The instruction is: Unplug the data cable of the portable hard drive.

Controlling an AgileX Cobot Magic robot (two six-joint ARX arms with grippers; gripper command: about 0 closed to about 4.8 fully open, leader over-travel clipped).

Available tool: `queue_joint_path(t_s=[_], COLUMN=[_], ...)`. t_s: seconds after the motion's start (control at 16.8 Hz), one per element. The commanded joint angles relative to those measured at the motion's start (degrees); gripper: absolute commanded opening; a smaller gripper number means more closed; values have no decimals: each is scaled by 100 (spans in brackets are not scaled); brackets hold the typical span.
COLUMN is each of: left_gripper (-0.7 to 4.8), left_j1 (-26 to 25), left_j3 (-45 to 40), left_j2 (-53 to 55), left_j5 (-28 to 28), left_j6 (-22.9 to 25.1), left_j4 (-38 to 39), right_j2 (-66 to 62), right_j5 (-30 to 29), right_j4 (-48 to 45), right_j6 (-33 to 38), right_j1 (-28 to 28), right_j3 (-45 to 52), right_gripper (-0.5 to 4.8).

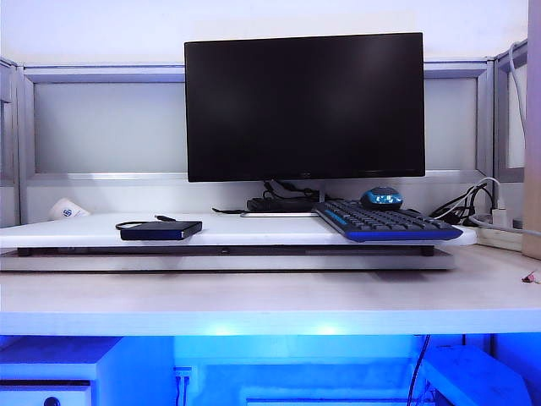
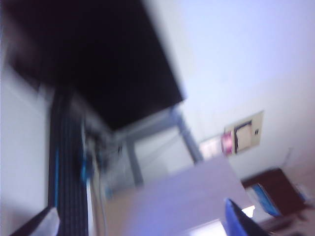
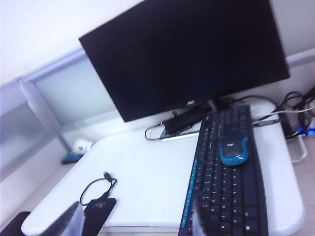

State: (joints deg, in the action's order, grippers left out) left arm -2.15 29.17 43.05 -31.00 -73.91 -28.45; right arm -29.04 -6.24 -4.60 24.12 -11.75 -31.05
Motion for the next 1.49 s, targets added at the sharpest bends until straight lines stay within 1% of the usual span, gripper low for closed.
queue_joint_path(t_s=[0.06, 0.18, 0.3, 0.36, 0.54, 0.71, 0.83, 0.95, 1.13, 1.19, 1.31, 1.37, 1.49], left_gripper=[479, 479, 479, 479, 479, 479, 479, 479, 479, 479, 479, 479, 479], left_j1=[15, 24, 96, 140, 459, 767, 798, 793, 793, 793, 793, 796, 796], left_j3=[11, 11, 11, 11, 0, 2, 2, 4, 223, 640, 820, 1027, 1154], left_j2=[1139, 1810, 2430, 2806, 3711, 4562, 4802, 4972, 5263, 5668, 5886, 6212, 6413], left_j5=[-422, -562, -638, -702, -741, -772, -750, -518, -505, -501, -426, -372, -372], left_j6=[-417, -409, -398, -413, -479, -474, -474, -448, -389, -356, -262, -262, -262], left_j4=[-573, -614, -697, -859, -1388, -1683, -1867, -2024, -2103, -2146, -2131, -2122, -2140], right_j2=[-793, -1335, -1764, -1996, -2577, -2990, -3075, -3150, -3628, -4540, -4883, -5154, -5243], right_j5=[-87, -426, -442, -444, -442, -439, -393, -380, -459, -678, -763, -828, -831], right_j4=[-160, -516, -789, -944, -1392, -1622, -1672, -1670, -1661, -1646, -1646, -1622, -1626], right_j6=[-33, -31, -31, -31, -33, -33, -31, -33, -33, -37, -35, -37, -35], right_j1=[-4, -9, -37, -122, -387, -662, -756, -793, -798, -909, -949, -1016, -1021], right_j3=[-376, -428, -428, -431, -435, -437, -439, -529, -940, -1711, -1985, -2192, -2229], right_gripper=[398, 400, 400, 400, 400, 400, 400, 400, 400, 400, 400, 400, 400])
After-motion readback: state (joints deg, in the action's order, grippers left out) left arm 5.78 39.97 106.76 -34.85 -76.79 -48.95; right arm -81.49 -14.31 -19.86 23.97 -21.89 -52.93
